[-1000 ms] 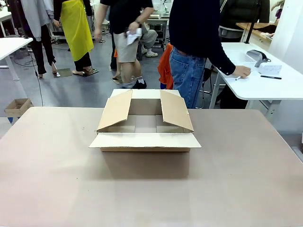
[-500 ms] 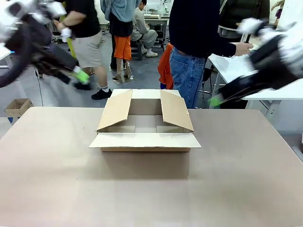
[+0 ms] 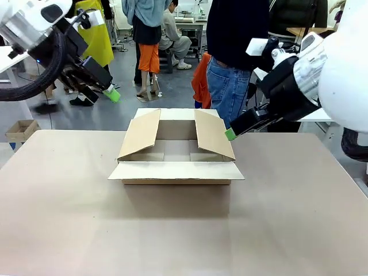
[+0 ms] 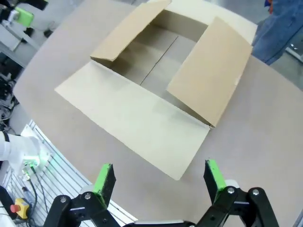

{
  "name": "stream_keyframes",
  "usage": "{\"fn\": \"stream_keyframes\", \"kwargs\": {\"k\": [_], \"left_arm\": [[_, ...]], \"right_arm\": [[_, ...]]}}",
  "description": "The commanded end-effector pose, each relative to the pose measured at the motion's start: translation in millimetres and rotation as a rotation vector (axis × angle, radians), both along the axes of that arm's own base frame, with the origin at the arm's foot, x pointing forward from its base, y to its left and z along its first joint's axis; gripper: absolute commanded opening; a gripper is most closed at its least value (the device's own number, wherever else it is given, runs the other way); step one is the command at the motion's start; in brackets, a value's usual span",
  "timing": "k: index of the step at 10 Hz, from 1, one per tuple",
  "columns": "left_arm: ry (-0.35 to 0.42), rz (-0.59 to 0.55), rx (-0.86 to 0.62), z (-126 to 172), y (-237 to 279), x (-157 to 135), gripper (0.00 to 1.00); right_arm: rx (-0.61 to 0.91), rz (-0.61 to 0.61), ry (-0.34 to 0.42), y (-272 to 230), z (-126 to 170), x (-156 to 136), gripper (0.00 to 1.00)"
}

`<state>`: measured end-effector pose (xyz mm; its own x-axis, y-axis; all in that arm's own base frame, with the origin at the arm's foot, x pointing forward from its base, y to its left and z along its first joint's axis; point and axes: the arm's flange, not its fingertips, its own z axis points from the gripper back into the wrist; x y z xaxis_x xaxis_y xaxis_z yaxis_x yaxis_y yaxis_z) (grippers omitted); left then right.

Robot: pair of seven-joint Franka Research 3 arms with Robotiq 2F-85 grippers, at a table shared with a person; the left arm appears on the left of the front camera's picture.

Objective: Pack the gift set into the box.
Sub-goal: Place both hands on the side flaps of the Package Box and spread them outward.

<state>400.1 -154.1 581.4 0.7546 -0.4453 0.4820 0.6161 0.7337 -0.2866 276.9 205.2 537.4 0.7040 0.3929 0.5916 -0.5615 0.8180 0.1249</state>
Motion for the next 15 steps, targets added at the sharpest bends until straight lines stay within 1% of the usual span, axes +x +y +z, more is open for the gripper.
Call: {"fn": "stream_keyframes", "kwargs": {"k": [1, 2, 3, 4, 5, 6, 7, 8, 9, 10, 12, 15], "left_arm": [[0.076, 0.054, 0.054, -10.2, -31.1, 27.1, 1.0], [0.148, 0.148, 0.063, -9.9, -50.6, 54.6, 1.0], [0.19, 0.157, 0.093, -10.7, -66.5, 83.2, 1.0], [0.28, 0.233, 0.118, -16.9, -78.3, 122.8, 1.0], [0.334, 0.316, 0.143, -24.8, -88.6, 150.4, 1.0], [0.374, 0.357, 0.167, -32.9, -99.3, 171.5, 1.0], [0.407, 0.401, 0.21, -44.0, -111.2, 188.1, 1.0], [0.413, 0.477, 0.277, -56.9, -121.4, 203.2, 1.0], [0.416, 0.506, 0.335, -68.8, -131.0, 212.9, 1.0], [0.425, 0.524, 0.369, -76.2, -139.2, 215.5, 1.0], [0.421, 0.564, 0.44, -94.0, -154.3, 211.8, 1.0], [0.405, 0.603, 0.531, -122.9, -165.1, 196.6, 1.0]], "right_arm": [[-0.015, -0.02, -0.021, 32.0, -16.5, 10.8, 1.0], [0.044, -0.063, -0.022, 39.2, -24.6, 22.2, 1.0], [0.079, -0.111, -0.037, 42.9, -35.0, 32.8, 1.0], [0.092, -0.142, -0.043, 47.2, -51.3, 48.4, 1.0], [0.065, -0.167, -0.042, 52.8, -64.7, 60.8, 1.0], [0.053, -0.169, -0.048, 55.7, -72.0, 66.8, 1.0], [0.08, -0.18, -0.074, 54.4, -73.1, 70.3, 1.0], [0.092, -0.166, -0.079, 53.1, -75.8, 74.9, 1.0], [0.06, -0.158, -0.048, 46.1, -79.2, 65.8, 1.0], [0.06, -0.158, -0.048, 46.1, -79.2, 65.8, 1.0], [0.06, -0.158, -0.048, 46.1, -79.2, 65.8, 1.0], [0.06, -0.158, -0.048, 46.1, -79.2, 65.8, 1.0]]}}
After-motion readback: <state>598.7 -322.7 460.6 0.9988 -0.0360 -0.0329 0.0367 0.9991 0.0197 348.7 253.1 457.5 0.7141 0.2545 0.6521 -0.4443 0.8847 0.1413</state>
